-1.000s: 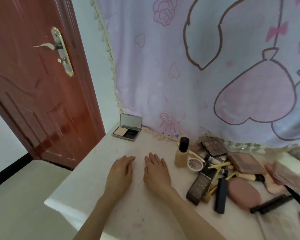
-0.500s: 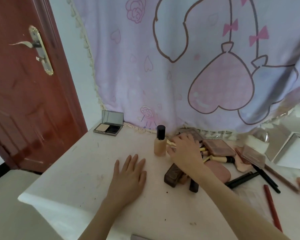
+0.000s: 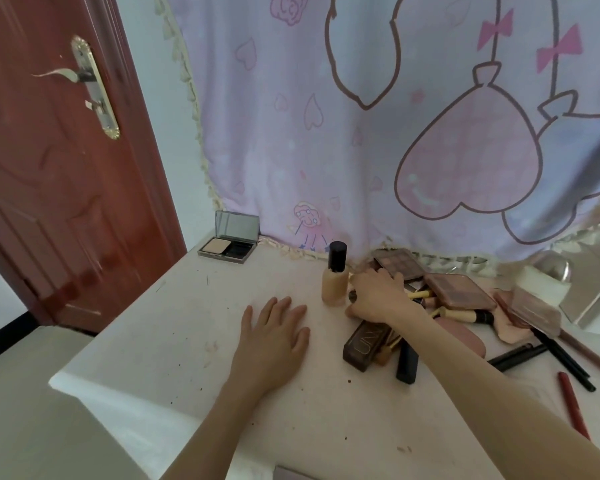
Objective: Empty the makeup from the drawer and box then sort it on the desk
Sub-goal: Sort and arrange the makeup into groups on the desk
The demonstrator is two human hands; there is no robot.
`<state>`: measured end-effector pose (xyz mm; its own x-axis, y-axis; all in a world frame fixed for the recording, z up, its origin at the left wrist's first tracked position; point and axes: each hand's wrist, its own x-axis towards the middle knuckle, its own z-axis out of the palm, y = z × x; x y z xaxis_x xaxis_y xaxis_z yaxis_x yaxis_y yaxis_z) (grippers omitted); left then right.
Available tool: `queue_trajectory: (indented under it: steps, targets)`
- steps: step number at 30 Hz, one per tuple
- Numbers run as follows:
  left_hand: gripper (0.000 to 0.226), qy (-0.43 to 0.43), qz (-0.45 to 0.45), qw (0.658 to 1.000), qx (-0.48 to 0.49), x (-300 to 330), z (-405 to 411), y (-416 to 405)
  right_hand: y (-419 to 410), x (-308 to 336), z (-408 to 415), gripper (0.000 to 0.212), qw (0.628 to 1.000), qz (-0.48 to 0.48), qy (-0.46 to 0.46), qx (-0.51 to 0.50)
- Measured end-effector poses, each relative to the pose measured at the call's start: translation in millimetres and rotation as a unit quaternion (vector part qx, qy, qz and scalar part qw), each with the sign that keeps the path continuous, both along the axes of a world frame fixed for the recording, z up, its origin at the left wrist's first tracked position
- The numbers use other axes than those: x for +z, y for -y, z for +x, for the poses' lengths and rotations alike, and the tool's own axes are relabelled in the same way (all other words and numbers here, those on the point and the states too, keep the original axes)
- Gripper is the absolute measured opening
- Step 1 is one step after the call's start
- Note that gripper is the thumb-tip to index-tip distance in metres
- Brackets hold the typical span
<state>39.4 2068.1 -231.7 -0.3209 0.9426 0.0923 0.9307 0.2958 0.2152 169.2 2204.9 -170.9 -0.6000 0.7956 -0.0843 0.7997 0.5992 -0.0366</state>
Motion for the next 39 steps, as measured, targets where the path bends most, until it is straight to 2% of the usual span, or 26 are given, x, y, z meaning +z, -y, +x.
queue_trajectory:
  steps: [4,7,9,10,11,12,13,14,18,21,23,25,28,30,35,39]
  targets:
    - [0.047,0.004,0.009,1.000,0.004,1,0,2,-12,-3,14,0.038,0.991,-0.017,-0.135,-0.010]
    - [0.056,0.005,0.019,1.000,0.005,2,1,2,-7,7,32,0.031,0.938,-0.047,-0.343,-0.017]
    - [0.051,0.010,0.021,1.000,0.006,1,0,1,8,15,41,0.024,0.862,-0.114,-0.491,-0.052]
    - [0.047,0.012,0.024,1.000,0.007,1,0,1,17,18,44,0.020,0.803,-0.181,-0.562,-0.075]
    - [0.045,0.014,0.028,0.999,0.009,1,0,1,27,19,44,0.020,0.729,-0.263,-0.626,-0.092]
    - [0.043,0.017,0.037,0.999,0.008,1,0,1,36,20,44,0.021,0.654,-0.328,-0.675,-0.098]
    - [0.041,0.028,0.050,0.998,0.008,0,-1,1,44,20,42,0.024,0.603,-0.366,-0.703,-0.093]
    - [0.039,0.050,0.071,0.996,0.009,0,-1,1,51,18,39,0.025,0.580,-0.386,-0.713,-0.081]
    - [0.040,0.176,0.193,0.965,0.011,3,-4,3,73,8,26,0.040,0.548,-0.424,-0.720,-0.037]
    - [0.027,0.259,0.256,0.931,0.021,7,-3,6,76,3,20,0.043,0.560,-0.436,-0.703,-0.040]
    - [0.022,0.267,0.297,0.917,0.008,12,-3,8,77,-1,17,0.048,0.564,-0.449,-0.690,-0.067]
    - [0.027,0.244,0.321,0.914,-0.046,24,0,10,76,-2,16,0.049,0.571,-0.478,-0.658,-0.109]
    - [0.035,0.221,0.283,0.921,-0.153,48,11,11,78,-2,19,0.051,0.601,-0.518,-0.600,-0.108]
    - [0.038,0.227,0.238,0.921,-0.207,61,19,14,78,-3,23,0.055,0.604,-0.534,-0.587,-0.067]
    - [0.037,0.263,0.145,0.919,-0.257,78,31,21,75,-5,29,0.051,0.574,-0.569,-0.589,-0.007]
    - [0.039,0.224,0.160,0.927,-0.254,79,32,20,75,-5,29,0.058,0.536,-0.601,-0.592,-0.015]
